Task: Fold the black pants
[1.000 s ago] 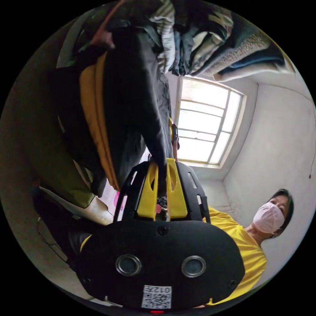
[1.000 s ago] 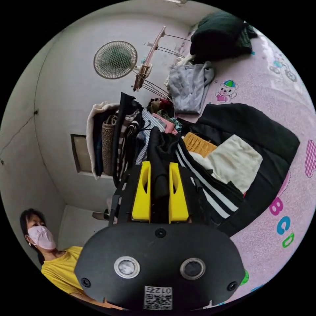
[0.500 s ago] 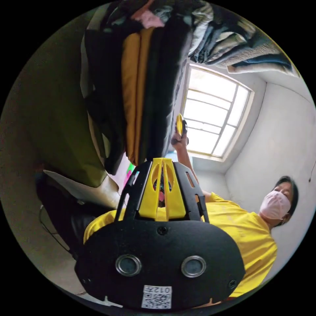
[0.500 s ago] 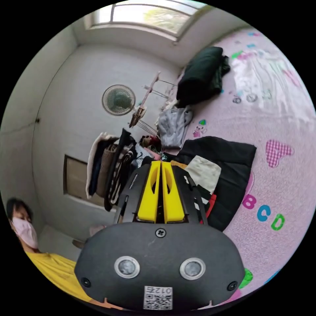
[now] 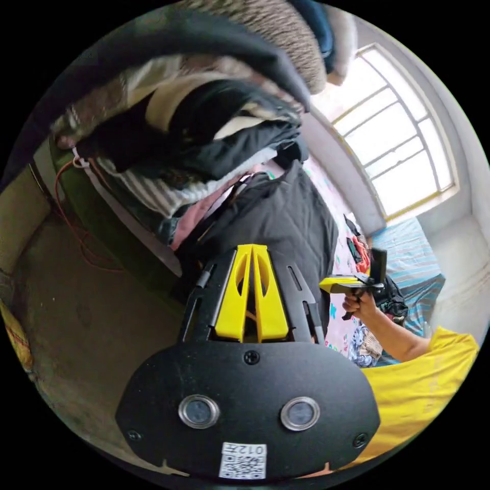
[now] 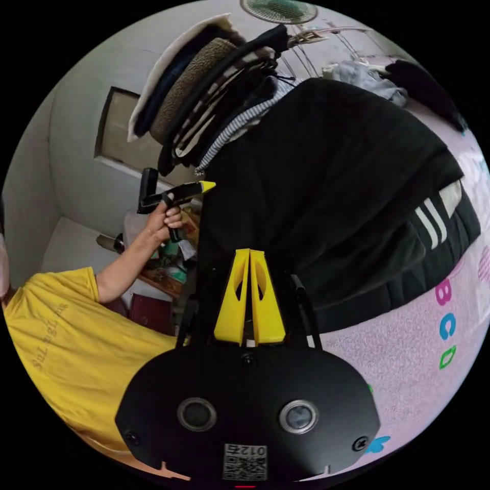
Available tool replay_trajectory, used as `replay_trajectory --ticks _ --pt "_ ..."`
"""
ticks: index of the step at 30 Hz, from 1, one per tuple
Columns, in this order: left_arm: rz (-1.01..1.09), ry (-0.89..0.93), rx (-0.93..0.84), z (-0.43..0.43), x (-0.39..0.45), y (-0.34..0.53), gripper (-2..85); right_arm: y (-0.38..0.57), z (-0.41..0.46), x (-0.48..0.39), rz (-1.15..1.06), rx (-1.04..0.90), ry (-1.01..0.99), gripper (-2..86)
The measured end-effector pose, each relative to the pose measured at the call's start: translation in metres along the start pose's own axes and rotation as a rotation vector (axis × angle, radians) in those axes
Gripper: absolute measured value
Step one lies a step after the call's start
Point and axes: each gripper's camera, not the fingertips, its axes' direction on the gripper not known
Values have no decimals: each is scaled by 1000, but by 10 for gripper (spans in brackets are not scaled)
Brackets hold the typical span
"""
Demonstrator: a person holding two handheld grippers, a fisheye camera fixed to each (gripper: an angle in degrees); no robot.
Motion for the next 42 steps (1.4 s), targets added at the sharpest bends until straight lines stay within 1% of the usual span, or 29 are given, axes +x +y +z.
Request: replay_trajectory --ticks 2,4,5,7,9,10,12,14,15,16,18,19,21,23,25,26,28,29,31,32,35,37,39,40,42 --pt "-63 42 -4 1 -12 -4 5 11 -9 11 77 66 -48 6" --pt "-142 48 56 -16 -13 0 5 17 -17 9 89 101 -43 6" --pt "-146 32 76 -22 -10 1 4 19 -24 2 72 131 -47 6" --pt "-94 -50 136 -45 18 3 4 17 -32 -14 25 198 -71 6" --pt "-19 -91 117 -48 42 -6 4 12 -30 -34 -17 252 -120 6" --pt "25 -128 87 -44 55 -16 4 5 -19 -47 -58 241 -154 6" --pt "58 -196 52 -34 68 -32 4 -8 8 -66 -105 140 -163 6" --pt "77 -272 22 -21 72 -47 4 -14 48 -79 -121 5 -47 6" --pt "69 -328 5 -14 68 -54 4 -14 57 -79 -119 -27 7 5" --pt "85 -342 -21 -5 62 -61 4 -10 71 -75 -92 -71 104 5" --pt "113 -279 -48 5 52 -68 4 -3 74 -64 -32 -33 65 5" --pt "171 -256 -60 11 50 -72 4 1 72 -56 19 -1 24 5" --pt "270 -235 -80 15 49 -79 4 6 71 -52 59 42 12 5" --pt "299 -186 -92 10 49 -88 4 16 71 -52 168 101 2 5" --pt "375 -207 -101 -2 64 -99 4 21 70 -53 266 139 -5 6" --pt "416 -228 -89 -6 73 -101 3 22 68 -57 310 157 8 6" --pt "625 -283 -34 -19 120 -110 3 24 61 -72 335 191 63 6" --pt "679 -279 -21 -21 133 -112 3 24 54 -86 335 231 113 6" --pt "869 -242 -11 -15 181 -128 3 24 44 -104 318 310 177 6" --pt "897 -238 -17 -11 191 -133 3 21 38 -113 305 353 206 5" --pt "943 -256 -87 29 217 -166 3 13 33 -115 303 439 261 5" --pt "905 -282 -232 72 215 -194 3 8 36 -103 320 457 241 5" --pt "889 -305 -316 99 205 -209 2 5 43 -86 344 445 207 5" --pt "866 -312 -347 109 196 -216 1 6 48 -73 376 406 198 5" --pt "825 -232 -351 111 183 -226 1 15 49 -60 398 409 141 5"
